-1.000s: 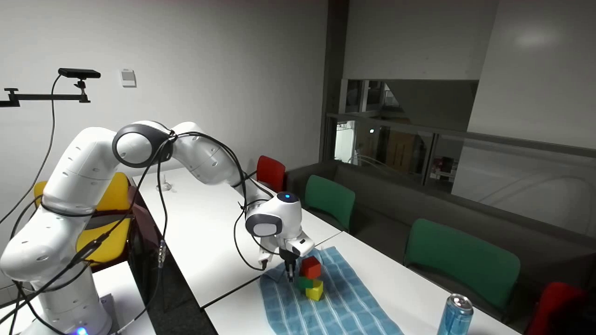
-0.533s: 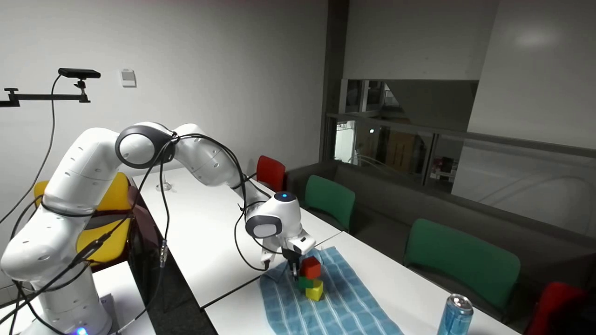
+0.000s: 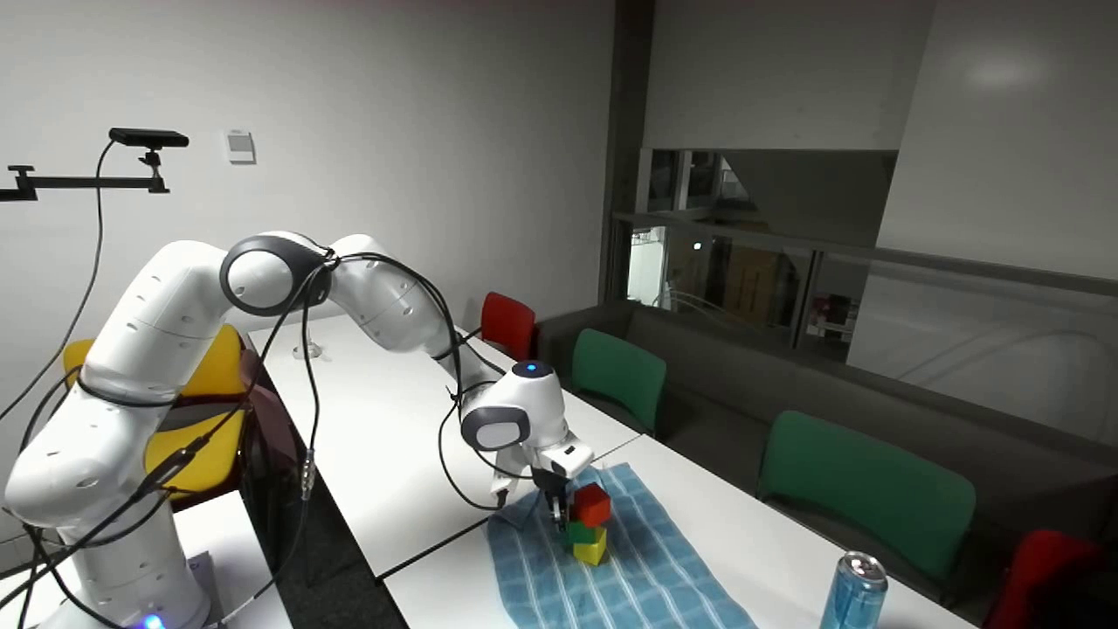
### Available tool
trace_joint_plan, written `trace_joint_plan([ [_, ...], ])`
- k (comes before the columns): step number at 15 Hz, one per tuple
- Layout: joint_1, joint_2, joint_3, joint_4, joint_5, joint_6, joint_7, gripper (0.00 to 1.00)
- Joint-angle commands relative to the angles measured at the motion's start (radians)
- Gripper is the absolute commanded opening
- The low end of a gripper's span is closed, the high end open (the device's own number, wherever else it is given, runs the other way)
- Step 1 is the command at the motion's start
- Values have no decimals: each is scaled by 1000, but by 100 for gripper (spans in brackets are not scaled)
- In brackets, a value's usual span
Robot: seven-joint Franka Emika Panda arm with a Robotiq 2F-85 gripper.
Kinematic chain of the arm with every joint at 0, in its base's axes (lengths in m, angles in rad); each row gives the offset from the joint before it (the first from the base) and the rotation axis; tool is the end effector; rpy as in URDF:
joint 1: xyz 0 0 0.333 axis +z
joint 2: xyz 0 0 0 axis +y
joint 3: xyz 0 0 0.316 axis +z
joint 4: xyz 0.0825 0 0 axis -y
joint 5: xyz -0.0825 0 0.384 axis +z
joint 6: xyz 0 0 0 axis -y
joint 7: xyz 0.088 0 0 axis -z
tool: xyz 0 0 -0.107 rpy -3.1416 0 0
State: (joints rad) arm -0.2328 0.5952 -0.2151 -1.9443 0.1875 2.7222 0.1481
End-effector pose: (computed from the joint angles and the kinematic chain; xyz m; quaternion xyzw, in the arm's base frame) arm 0.5753 -0.2766 0.1977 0.9325 -0.3466 0.0982 0.0264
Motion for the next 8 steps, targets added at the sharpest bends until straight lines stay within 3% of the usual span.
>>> trace_joint_plan([
  [1, 21, 6, -26, 14, -38, 13, 38, 0],
  [4, -40, -47, 52, -13, -1, -91, -70, 0],
  [8, -78, -113, 101, -74, 26, -169, -175, 0],
])
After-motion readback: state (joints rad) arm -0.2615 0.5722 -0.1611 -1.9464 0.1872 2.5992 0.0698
